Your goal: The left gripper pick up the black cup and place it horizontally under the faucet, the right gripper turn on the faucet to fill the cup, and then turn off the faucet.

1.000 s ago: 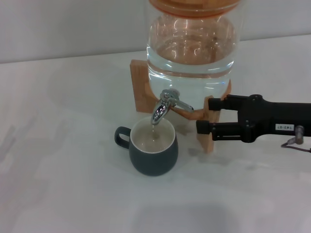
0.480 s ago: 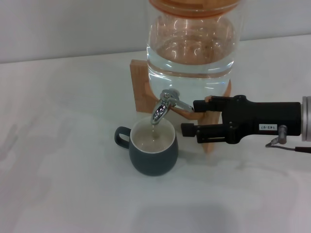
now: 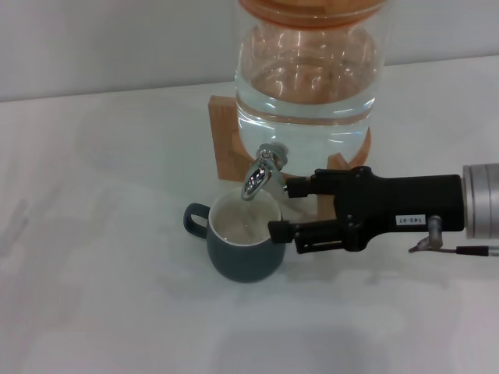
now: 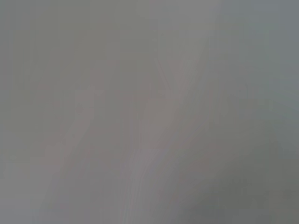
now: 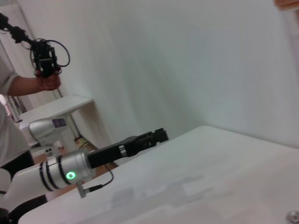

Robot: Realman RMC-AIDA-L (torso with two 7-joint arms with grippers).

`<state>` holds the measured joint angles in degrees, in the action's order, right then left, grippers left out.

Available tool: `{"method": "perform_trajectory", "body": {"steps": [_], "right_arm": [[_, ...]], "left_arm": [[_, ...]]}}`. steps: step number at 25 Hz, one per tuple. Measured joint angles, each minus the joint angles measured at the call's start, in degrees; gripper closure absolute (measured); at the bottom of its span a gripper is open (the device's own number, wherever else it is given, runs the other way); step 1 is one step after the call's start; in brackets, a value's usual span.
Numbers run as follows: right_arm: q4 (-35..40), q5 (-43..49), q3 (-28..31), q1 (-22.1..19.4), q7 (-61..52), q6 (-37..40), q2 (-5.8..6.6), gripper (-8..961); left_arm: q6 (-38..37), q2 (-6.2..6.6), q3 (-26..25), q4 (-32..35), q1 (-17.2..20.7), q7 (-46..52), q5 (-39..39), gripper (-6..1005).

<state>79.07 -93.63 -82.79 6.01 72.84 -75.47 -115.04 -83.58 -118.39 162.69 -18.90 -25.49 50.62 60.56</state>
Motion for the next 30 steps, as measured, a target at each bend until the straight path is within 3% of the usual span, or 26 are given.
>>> {"method": "perform_trajectory", "body": {"steps": [9,19,25,30], "right_arm": [[0.03,-0.51,-0.86,0.08,0.20,-1.13,0.00,129],[0.13,-2.28,3.85,-1.19,1.02,-8.03,0.07,130],[0.48,-3.16,-0.09,-0.98,1.60,-7.09,-0.06,130],[0.61,-3.75,-5.94,-0.53,1.75,-0.51,-0.09,130]], "left_arm": [[0.00,-0.17,0.00,0.00,-0.06,-0.17,0.00,259],[0.00,0.17,-0.09,-0.03,-0.21,-0.18,0.00,258],[0.08,0.61,-0.21,-0.09,-0.51,-0.18,0.05,258],[0.11,0.68,-0.05,-0.09,-0.69,-0.18,0.66,258]]}}
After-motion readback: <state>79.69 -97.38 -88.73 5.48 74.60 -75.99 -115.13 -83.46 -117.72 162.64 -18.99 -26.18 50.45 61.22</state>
